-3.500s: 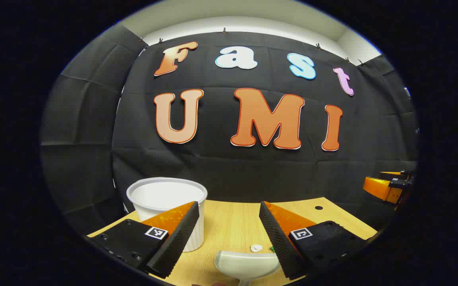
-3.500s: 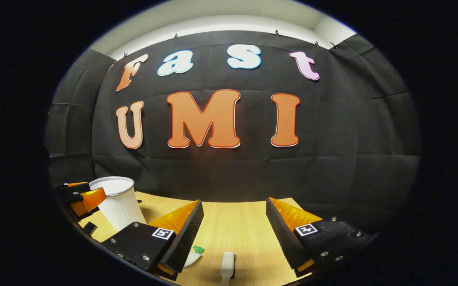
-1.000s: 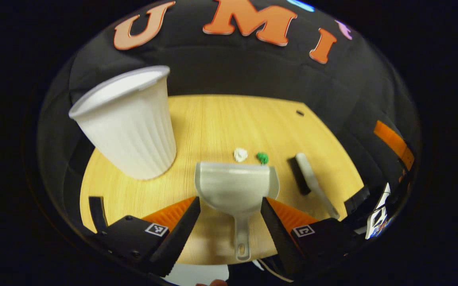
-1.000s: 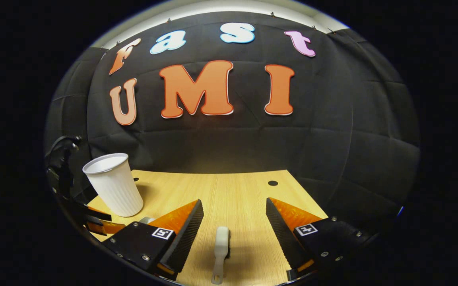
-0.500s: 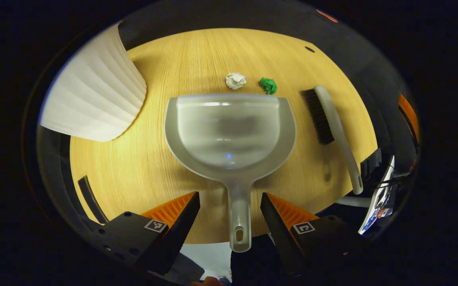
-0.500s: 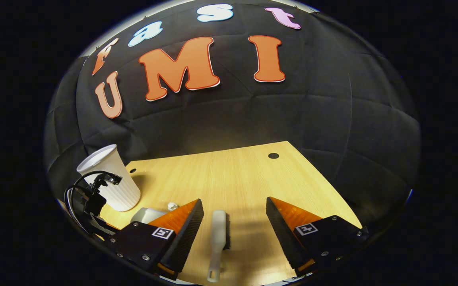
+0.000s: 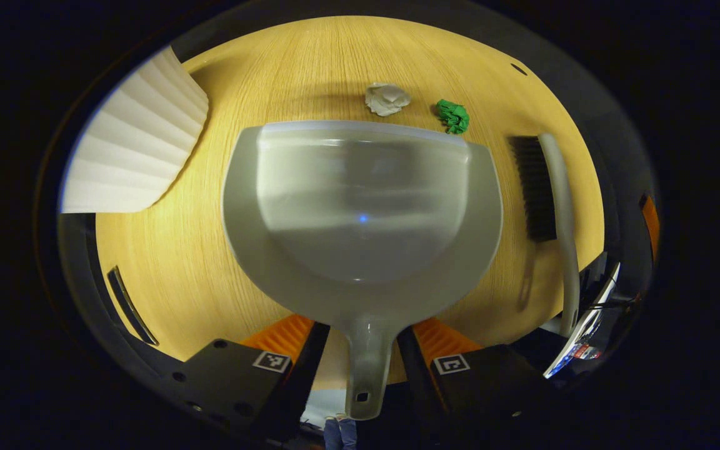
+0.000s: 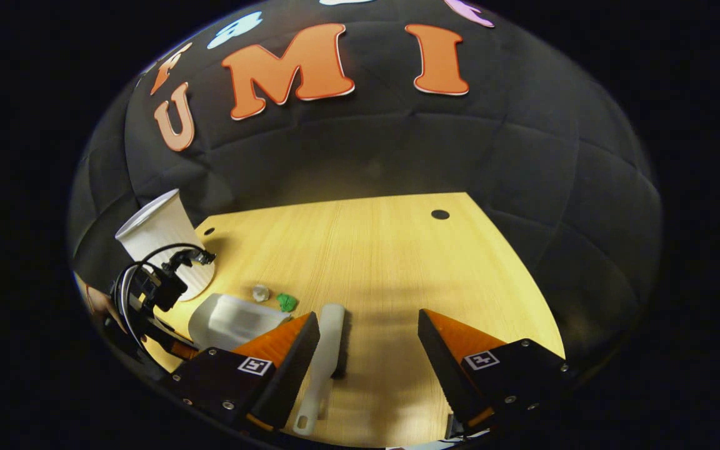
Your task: Pick up the small broom and dustpan from the desktop, sweep the trash into the dustpan with the broom, and then empty the trash into the garbage bin.
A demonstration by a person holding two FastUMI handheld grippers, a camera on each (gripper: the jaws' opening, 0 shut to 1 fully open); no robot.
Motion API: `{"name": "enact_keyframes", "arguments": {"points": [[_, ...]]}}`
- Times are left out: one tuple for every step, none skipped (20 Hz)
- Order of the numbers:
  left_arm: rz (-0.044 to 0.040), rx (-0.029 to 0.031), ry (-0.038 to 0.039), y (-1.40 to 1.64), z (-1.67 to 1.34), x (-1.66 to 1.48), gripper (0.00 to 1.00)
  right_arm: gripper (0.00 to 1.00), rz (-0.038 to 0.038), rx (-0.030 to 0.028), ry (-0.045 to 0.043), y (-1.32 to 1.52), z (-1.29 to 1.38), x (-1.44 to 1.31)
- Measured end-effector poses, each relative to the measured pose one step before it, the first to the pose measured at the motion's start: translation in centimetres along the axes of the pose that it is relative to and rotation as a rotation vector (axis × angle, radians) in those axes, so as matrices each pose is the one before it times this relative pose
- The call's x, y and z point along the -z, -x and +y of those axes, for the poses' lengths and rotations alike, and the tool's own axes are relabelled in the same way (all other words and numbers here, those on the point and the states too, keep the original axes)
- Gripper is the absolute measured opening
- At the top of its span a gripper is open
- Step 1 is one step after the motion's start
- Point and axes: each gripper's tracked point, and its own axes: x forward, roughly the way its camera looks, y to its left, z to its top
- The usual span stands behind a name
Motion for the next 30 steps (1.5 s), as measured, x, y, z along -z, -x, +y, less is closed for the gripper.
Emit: {"name": "enact_keyframes", "arguments": {"points": [[0.00353,0.00723,-0.00265,0.188,-0.090,0.054,0.61,0.95,0.02074,-0.02296,0.00213,-0.395,0.575,0.201],[-0.00091,0.00962,-0.00931,-0.068,-0.221,0.000,0.57,0.95,0.02801,-0.03196,0.01135,-0.361,0.659,0.368],[0.00876,-0.00296,-0.01776,0.042,-0.034,0.094,0.54,0.95,0.04151,-0.04028,0.01761,-0.085,0.738,0.734],[0.00313,-0.00340,-0.01878,-0.127,0.003,0.190,0.46,0.95,0.03460,-0.01663,0.01675,-0.111,0.449,0.645],[-0.00935,-0.00467,-0.01427,0.114,0.124,0.045,0.42,0.96,0.03406,-0.00735,0.01964,-0.399,0.156,0.730],[-0.02203,-0.01090,-0.00880,0.073,0.346,-0.302,0.38,0.96,0.03476,-0.00989,0.01311,-0.297,0.234,0.733],[-0.02345,-0.00571,-0.00887,0.098,0.521,-0.135,0.36,0.95,0.02817,-0.01686,0.00313,-0.075,0.241,0.483],[-0.01692,0.00163,-0.00921,0.170,0.164,-0.162,0.34,0.96,0.02968,-0.02330,-0.00750,-0.240,0.443,0.438],[-0.01471,0.00299,-0.00713,0.130,0.029,-0.249,0.33,0.95,0.03185,-0.01581,-0.01394,-0.328,0.320,0.581],[-0.01652,0.00344,-0.01339,0.160,0.106,-0.216,0.31,0.96,0.03633,-0.01017,-0.00608,-0.298,0.207,0.696],[-0.01313,0.00224,-0.01330,0.149,0.170,-0.225,0.31,0.96,0.03721,0.00972,0.00080,-0.692,-0.071,0.769],[-0.02024,0.00481,-0.01206,0.079,0.064,-0.354,0.30,0.96,0.03924,0.00738,0.00734,-0.567,-0.055,0.766],[-0.01651,0.00413,-0.01044,0.072,0.097,-0.249,0.30,0.95,0.04295,-0.00317,0.00251,0.129,-0.006,0.750],[-0.01019,0.00426,-0.00944,0.094,0.135,-0.309,0.30,0.96,0.04219,-0.01982,-0.00187,0.057,0.319,0.743],[-0.00575,0.00612,-0.01231,0.062,-0.046,-0.336,0.30,0.96,0.03816,-0.01934,-0.01002,-0.409,0.446,0.750],[-0.00164,0.00475,-0.01246,0.014,0.244,0.125,0.30,0.96,0.02633,-0.01399,-0.00999,-0.543,0.408,0.563],[-0.00263,0.00501,-0.00881,-0.372,0.114,0.188,0.30,0.96,0.03243,0.00748,-0.00826,-0.584,0.047,0.578],[-0.00613,0.00322,-0.00929,0.170,0.262,-0.409,0.30,0.96,0.03603,0.01855,-0.00262,-0.593,-0.147,0.565],[-0.00848,0.00050,-0.01411,0.093,0.317,-0.436,0.30,0.96,0.03129,0.02684,0.00390,-0.938,-0.276,0.867],[-0.01495,-0.00289,-0.02190,-0.015,0.229,-0.625,0.30,0.96,0.02949,0.01855,0.01160,-0.729,-0.161,0.656],[-0.01433,-0.00530,-0.02203,-0.327,-0.090,0.704,0.30,0.96,0.02907,0.01976,0.01312,-0.453,-0.137,0.633],[-0.01074,-0.00074,-0.01600,0.159,0.297,-0.139,0.30,0.96,0.01905,0.01123,0.00742,-0.306,0.127,0.316],[-0.00981,0.00670,-0.00699,0.032,0.300,-0.193,0.30,0.96,0.01862,0.00981,0.00299,-0.169,0.137,0.158],[-0.00671,0.01045,-0.00245,-0.045,0.246,-0.062,0.30,0.96,0.01242,0.00624,0.00029,-0.197,0.158,0.074],[-0.00414,0.01318,-0.00529,0.323,0.197,0.576,0.30,0.96,0.01376,0.01200,-0.00103,-0.252,0.094,0.020],[-0.00461,0.00857,-0.00917,0.214,0.204,0.024,0.30,0.96,0.01350,0.02003,-0.00023,-0.131,-0.067,0.040],[-0.00573,0.00565,-0.01551,0.067,0.196,-0.001,0.30,0.87,0.00717,0.00891,-0.00191,-0.100,0.066,0.088],[-0.00348,0.00367,-0.01803,0.032,0.168,-0.099,0.30,0.96,0.01648,0.01394,-0.01216,-0.180,-0.030,0.148],[-0.00609,0.00500,-0.01687,-0.010,0.072,-0.086,0.30,0.81,0.01490,0.00664,-0.01235,-0.380,0.011,0.071],[-0.00238,0.00213,-0.01842,0.176,0.147,-0.054,0.30,0.64,0.04201,-0.00978,-0.01188,-0.024,0.407,0.687]]}}
